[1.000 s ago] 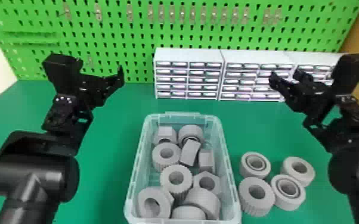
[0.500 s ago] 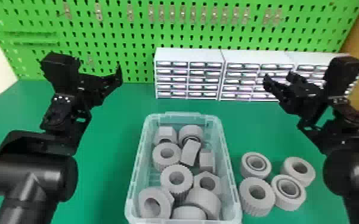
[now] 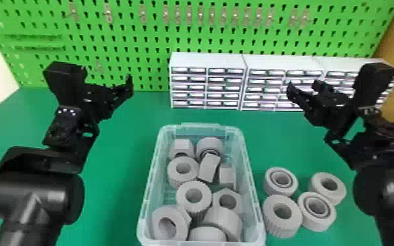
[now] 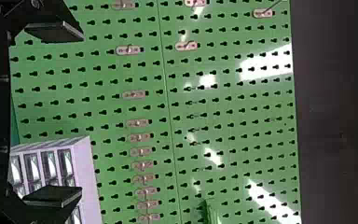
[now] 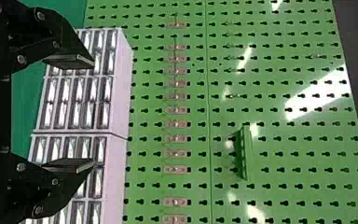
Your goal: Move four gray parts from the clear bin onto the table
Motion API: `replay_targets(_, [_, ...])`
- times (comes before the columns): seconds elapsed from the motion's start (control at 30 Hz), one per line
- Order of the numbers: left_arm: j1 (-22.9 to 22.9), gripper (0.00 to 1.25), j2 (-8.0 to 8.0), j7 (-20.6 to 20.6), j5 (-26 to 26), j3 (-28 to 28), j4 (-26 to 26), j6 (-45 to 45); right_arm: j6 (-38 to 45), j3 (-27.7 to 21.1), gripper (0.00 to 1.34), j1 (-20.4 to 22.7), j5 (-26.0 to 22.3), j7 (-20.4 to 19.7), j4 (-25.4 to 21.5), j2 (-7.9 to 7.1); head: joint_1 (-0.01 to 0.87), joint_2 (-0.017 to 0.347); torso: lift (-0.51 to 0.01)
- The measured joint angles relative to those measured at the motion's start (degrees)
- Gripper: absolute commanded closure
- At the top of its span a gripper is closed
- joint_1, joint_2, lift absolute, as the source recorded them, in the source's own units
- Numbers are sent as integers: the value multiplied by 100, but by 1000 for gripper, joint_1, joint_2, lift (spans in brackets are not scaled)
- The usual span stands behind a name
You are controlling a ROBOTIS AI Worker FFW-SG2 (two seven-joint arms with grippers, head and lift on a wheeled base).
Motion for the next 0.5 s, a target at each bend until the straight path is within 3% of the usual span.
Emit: replay_targets(0.5, [11,128,-18,0,-102,48,-70,26,18,251,512,79,-137,0,52,-58,678,34,-50])
